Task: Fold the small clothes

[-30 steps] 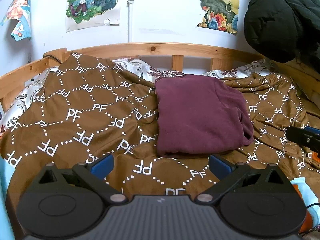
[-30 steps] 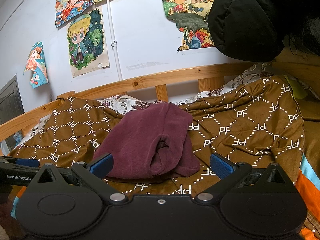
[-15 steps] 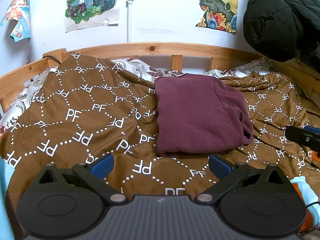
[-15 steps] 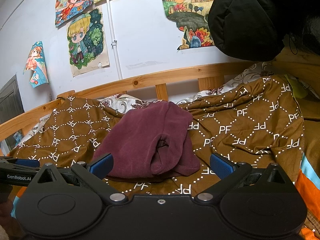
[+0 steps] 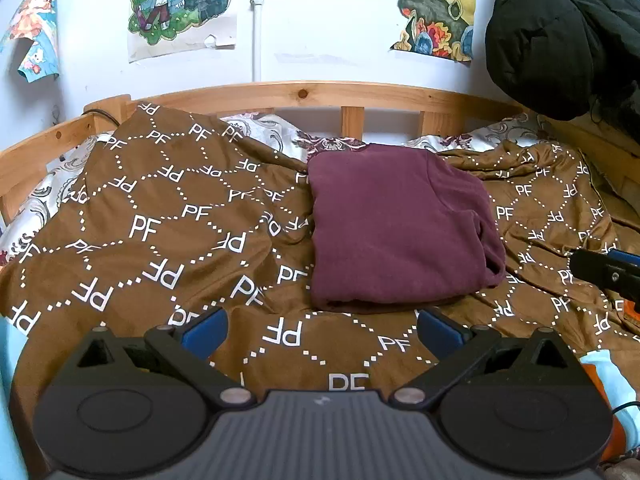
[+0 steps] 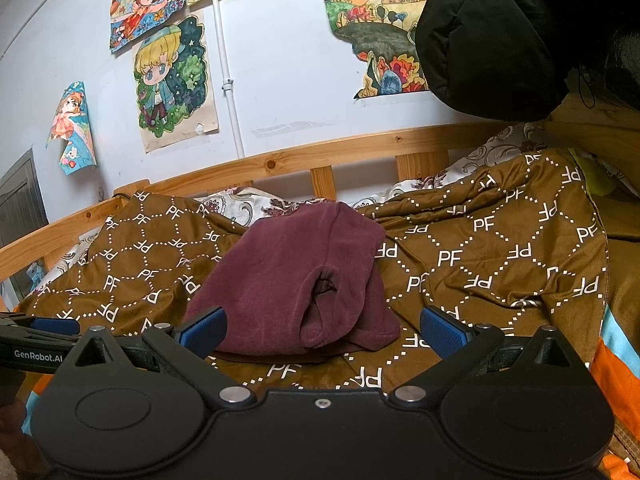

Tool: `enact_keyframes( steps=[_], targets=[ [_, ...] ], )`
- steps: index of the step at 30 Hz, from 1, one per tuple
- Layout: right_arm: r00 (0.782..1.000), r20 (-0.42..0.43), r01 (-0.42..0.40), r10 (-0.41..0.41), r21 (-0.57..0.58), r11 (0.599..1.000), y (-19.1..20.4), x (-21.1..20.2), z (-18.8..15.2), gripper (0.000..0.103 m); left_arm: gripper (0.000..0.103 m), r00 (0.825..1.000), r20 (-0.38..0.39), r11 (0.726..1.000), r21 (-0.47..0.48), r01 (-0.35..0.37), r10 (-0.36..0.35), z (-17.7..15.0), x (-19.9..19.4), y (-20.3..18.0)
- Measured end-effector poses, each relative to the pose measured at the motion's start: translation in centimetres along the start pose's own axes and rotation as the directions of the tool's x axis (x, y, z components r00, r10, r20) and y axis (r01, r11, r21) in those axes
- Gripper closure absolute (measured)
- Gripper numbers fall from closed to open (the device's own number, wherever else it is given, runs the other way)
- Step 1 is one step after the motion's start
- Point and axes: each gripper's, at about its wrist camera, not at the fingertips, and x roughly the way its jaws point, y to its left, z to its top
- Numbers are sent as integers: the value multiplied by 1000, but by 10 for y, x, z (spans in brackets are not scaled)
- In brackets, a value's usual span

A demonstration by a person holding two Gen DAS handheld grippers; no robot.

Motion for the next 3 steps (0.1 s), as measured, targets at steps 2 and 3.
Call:
enact_keyframes(
  steps=[2, 3],
  targets=[
    [1000, -2, 0, 0, 2, 1000, -1, 1, 1, 1, 1, 1000, 1, 1000, 2, 0, 0, 0, 0, 0],
    [1000, -3, 1, -1, 3, 1000, -1, 2, 2, 1, 1, 1000, 1, 1000, 3, -1, 1, 0, 0, -1]
  ],
)
